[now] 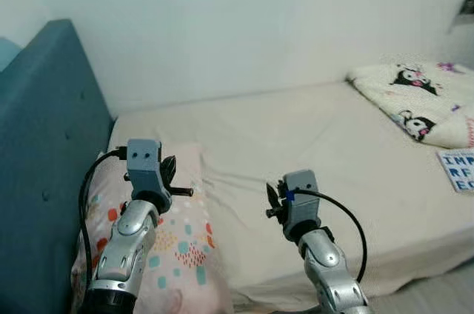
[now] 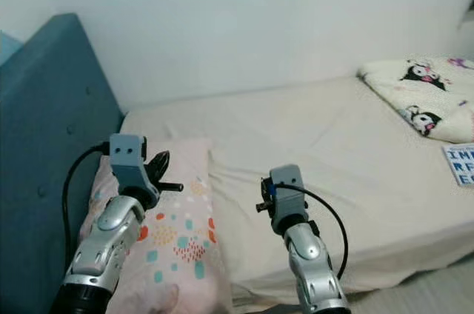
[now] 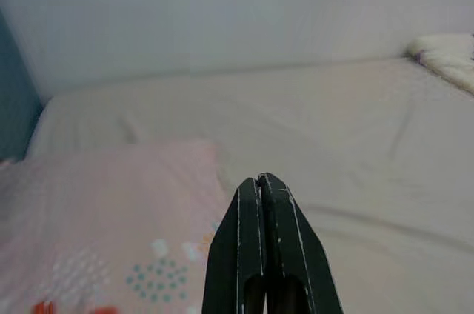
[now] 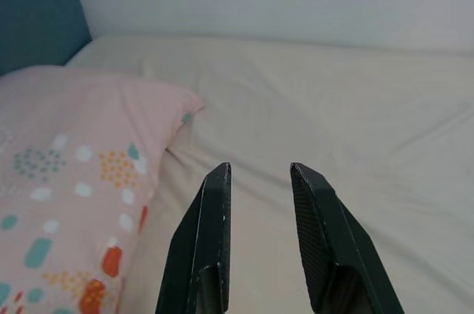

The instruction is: Clean up the room

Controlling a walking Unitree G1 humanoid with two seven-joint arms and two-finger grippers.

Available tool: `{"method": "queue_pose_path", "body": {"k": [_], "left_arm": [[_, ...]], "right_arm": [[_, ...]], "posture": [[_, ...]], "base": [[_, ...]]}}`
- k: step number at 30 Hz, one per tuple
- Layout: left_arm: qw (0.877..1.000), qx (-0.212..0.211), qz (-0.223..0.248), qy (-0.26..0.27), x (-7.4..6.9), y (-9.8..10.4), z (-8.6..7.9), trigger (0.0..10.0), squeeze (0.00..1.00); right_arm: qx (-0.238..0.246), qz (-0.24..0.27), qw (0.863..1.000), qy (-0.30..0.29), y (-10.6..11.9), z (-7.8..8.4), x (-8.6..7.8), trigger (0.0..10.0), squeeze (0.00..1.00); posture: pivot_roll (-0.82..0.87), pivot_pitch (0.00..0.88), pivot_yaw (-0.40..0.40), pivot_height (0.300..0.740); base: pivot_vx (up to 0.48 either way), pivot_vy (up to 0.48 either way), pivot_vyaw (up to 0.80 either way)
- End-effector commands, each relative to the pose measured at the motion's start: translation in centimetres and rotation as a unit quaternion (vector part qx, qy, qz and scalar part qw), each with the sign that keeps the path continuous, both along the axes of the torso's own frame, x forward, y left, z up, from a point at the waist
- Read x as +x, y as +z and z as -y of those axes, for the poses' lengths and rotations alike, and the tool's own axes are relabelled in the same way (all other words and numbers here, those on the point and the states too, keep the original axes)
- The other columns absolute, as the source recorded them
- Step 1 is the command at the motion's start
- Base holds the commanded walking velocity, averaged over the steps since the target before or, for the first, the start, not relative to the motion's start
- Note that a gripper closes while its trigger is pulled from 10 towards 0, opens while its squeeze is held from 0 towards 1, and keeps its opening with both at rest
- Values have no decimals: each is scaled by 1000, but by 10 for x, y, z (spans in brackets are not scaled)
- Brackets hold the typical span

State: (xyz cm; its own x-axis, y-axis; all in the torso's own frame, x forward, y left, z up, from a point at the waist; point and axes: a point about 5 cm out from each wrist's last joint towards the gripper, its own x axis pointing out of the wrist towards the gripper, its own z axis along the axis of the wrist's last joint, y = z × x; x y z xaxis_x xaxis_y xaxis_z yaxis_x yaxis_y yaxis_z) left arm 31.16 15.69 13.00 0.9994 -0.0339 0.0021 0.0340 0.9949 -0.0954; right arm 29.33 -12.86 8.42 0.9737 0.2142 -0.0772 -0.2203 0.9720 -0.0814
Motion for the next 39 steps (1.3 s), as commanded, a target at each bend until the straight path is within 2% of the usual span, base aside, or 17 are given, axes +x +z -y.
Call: {"method": "queue_pose_path", "body": {"k": [1,4,5,15,19,26,28,39], "left_arm": [[1000,-1,-18,12,0,-1,-3,10000,0],[999,1,-30,15,0,-2,-2,10000,0],[999,-3,-42,-10,-1,-3,5,10000,0],[999,16,-35,-31,-2,-3,11,10000,0],[998,23,-37,-41,-3,-2,14,10000,0],[999,11,-35,-28,-3,0,13,10000,0],[999,7,-36,-18,-2,0,11,10000,0],[999,17,-41,-18,-2,-1,10,10000,0]], "right_arm": [[19,-19,1000,-4,-5,1,-1,10000,0],[22,-24,999,-5,-6,1,-1,10000,0],[25,-30,999,-6,-8,2,-2,10000,0],[21,-26,999,-12,-7,3,-1,10000,0],[21,-23,999,-13,-6,4,-1,10000,0],[19,-22,999,-12,-5,4,0,10000,0],[32,-25,999,-19,-6,5,0,10000,0],[23,-35,999,-21,-10,7,-2,10000,0]], "posture": [[1,0,-11,740],[2,0,-9,740],[4,0,-6,740],[1,0,0,740],[-1,0,0,740],[0,0,1,740],[0,0,1,740],[-4,0,6,740]], "base": [[0,0,0],[0,0,0],[0,0,0],[0,0,0],[0,-120,538],[0,-411,800],[0,0,0],[0,0,0]]}}
